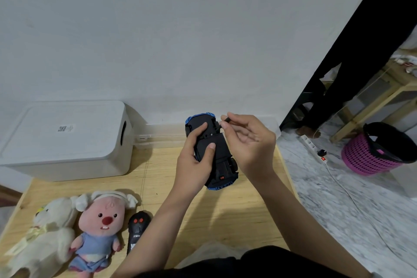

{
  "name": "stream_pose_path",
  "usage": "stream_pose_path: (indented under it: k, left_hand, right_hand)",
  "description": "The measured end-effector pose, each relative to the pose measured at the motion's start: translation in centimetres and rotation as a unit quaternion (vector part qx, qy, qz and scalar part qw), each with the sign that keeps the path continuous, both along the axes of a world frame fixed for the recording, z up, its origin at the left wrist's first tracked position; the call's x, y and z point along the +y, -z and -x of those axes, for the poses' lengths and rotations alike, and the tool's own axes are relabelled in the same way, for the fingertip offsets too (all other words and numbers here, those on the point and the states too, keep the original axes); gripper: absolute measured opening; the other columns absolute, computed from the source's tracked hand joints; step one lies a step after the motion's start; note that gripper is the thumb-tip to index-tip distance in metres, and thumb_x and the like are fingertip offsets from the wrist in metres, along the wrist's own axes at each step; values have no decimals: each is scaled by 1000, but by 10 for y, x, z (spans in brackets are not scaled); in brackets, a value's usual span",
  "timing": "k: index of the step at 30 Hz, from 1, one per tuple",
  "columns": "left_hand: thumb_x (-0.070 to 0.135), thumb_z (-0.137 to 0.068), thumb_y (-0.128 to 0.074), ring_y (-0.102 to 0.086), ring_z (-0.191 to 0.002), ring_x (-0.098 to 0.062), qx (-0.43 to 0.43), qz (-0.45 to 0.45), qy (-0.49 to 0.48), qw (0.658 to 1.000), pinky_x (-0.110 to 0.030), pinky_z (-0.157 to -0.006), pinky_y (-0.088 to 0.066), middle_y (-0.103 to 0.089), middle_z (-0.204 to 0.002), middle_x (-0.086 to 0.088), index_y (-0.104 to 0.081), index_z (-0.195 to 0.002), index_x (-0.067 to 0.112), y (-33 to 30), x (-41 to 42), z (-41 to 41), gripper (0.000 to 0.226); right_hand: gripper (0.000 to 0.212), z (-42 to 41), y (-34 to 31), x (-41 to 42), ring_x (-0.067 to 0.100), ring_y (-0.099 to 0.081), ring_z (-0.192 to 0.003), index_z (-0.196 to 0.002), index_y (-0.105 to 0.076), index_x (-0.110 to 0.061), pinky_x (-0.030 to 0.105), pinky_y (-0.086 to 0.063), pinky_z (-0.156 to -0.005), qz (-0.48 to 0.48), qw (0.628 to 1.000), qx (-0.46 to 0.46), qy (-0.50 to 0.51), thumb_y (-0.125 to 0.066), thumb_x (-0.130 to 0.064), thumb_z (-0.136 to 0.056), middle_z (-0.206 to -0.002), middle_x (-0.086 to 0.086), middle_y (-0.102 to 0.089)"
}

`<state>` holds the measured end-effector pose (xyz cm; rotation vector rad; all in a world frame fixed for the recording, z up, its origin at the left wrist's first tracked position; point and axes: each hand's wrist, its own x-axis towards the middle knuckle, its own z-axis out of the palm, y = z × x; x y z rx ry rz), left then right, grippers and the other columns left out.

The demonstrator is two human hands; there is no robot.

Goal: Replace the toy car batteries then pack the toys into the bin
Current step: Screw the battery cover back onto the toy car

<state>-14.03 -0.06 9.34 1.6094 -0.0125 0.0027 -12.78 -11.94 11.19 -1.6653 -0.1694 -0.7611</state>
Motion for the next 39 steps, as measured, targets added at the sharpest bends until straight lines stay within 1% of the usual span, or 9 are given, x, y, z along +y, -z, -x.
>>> stream_pose_path:
  k: [3,7,12,16,21,26,31,36,39]
  left_hand:
    - [6,-92,-58,-58,-100,10,-1,6,5,1000,-6,-80,-46,-60,-118,17,-51,-131,27,-1,0,1,45]
    - [7,-92,-58,-58,-100,10,-4,7,-1,1000,-13,-87,-50,-60,-116,22,-51,-132,27,-2,2,2,45]
    - [8,-92,-57,-60,-98,8,-5,13,-9,1000,-21,-88,-53,-60,-112,24,-51,-131,28,-5,6,3,45]
    - [8,-92,-57,-60,-99,8,-5,10,-5,1000,-21,-89,-52,-60,-113,23,-51,-131,29,-5,7,5,45]
    - [6,-92,-57,-59,-100,8,-13,9,7,1000,-14,-85,-50,-60,-113,24,-52,-131,28,-5,7,8,45]
    - [9,-92,-58,-60,-103,4,-19,2,14,1000,-15,-86,-50,-61,-115,22,-52,-130,30,-3,10,10,45]
    - [9,-91,-58,-59,-103,5,-20,-4,8,1000,-16,-87,-50,-61,-116,20,-52,-130,31,-2,13,11,45]
    - [9,-91,-58,-59,-101,8,-19,-4,1,1000,-13,-85,-50,-61,-114,24,-52,-130,30,-3,18,11,45]
    - [9,-92,-58,-59,-100,9,-17,2,-1,1000,-10,-82,-49,-61,-113,24,-52,-130,30,-3,19,11,44]
  right_hand:
    - [24,1,-2,2,21,-71,-78,-93,-66,-8,31,-59,-73,1,1000,-2,11,-75,2,-74,-88,11,-69]
    - [25,-1,-2,1,25,-69,-74,-92,-68,-11,29,-57,-70,-24,999,5,38,-77,1,-72,-81,15,-69]
    - [33,4,-8,2,17,-71,-78,-100,-63,-10,23,-55,-74,-85,995,59,14,-74,7,-75,-81,8,-72]
    - [24,7,-12,4,21,-71,-85,-91,-64,-8,26,-56,-78,-89,994,61,-14,-73,9,-75,-91,8,-73]
    - [27,7,-15,9,19,-67,-75,-90,-67,-13,25,-56,-73,-62,997,40,9,-76,5,-73,-85,17,-67]
    - [32,8,-16,11,18,-66,-75,-92,-68,-19,23,-55,-73,-50,997,50,23,-70,8,-77,-84,14,-68]
    - [16,8,-15,14,13,-66,-72,-87,-69,-8,26,-57,-68,11,998,13,63,-76,-1,-74,-79,7,-65]
    - [23,8,-14,18,21,-68,-77,-94,-68,-9,26,-56,-74,-41,998,30,38,-75,4,-75,-81,10,-69]
    - [23,11,-13,21,23,-71,-83,-94,-67,-6,32,-57,-79,-56,998,36,22,-73,7,-76,-86,10,-71]
